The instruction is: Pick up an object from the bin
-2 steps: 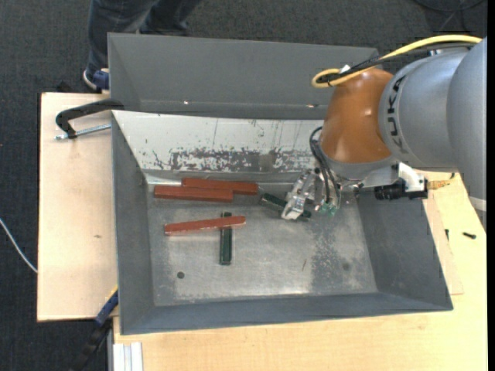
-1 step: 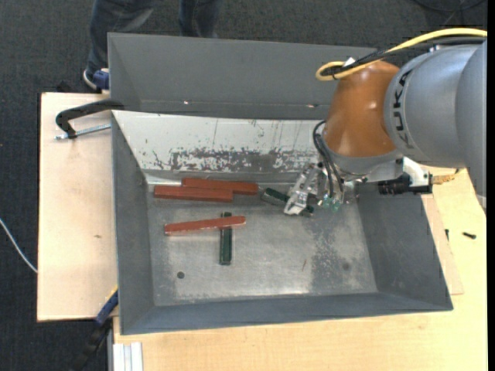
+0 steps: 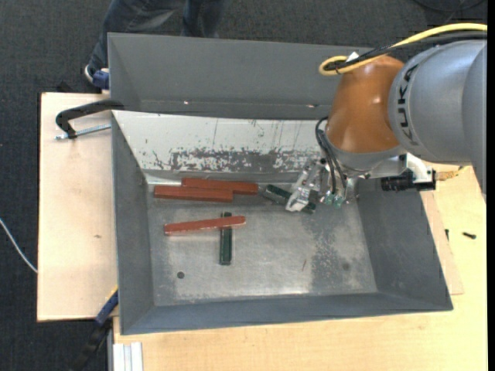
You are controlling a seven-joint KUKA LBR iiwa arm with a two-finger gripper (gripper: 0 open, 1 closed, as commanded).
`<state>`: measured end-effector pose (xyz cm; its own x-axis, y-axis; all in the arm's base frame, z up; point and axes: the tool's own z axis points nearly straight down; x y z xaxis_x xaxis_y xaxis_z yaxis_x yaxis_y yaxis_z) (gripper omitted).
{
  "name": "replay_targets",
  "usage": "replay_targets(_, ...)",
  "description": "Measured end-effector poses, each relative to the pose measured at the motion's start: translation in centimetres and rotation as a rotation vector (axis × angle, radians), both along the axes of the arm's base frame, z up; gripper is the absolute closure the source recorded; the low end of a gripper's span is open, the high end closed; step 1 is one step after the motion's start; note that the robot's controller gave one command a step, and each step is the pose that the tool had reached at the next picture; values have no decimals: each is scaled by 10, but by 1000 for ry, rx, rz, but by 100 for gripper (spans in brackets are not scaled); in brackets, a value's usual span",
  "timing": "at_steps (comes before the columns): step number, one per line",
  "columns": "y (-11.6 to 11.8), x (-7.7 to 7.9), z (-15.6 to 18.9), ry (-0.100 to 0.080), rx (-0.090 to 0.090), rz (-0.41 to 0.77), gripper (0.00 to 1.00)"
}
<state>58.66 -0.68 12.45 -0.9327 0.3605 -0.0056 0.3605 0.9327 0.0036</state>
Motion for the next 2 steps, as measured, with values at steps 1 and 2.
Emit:
replay_targets(1, 0, 0, 10, 3, 0, 0, 100)
replay_targets(2, 0, 0, 25, 3, 0, 0, 100)
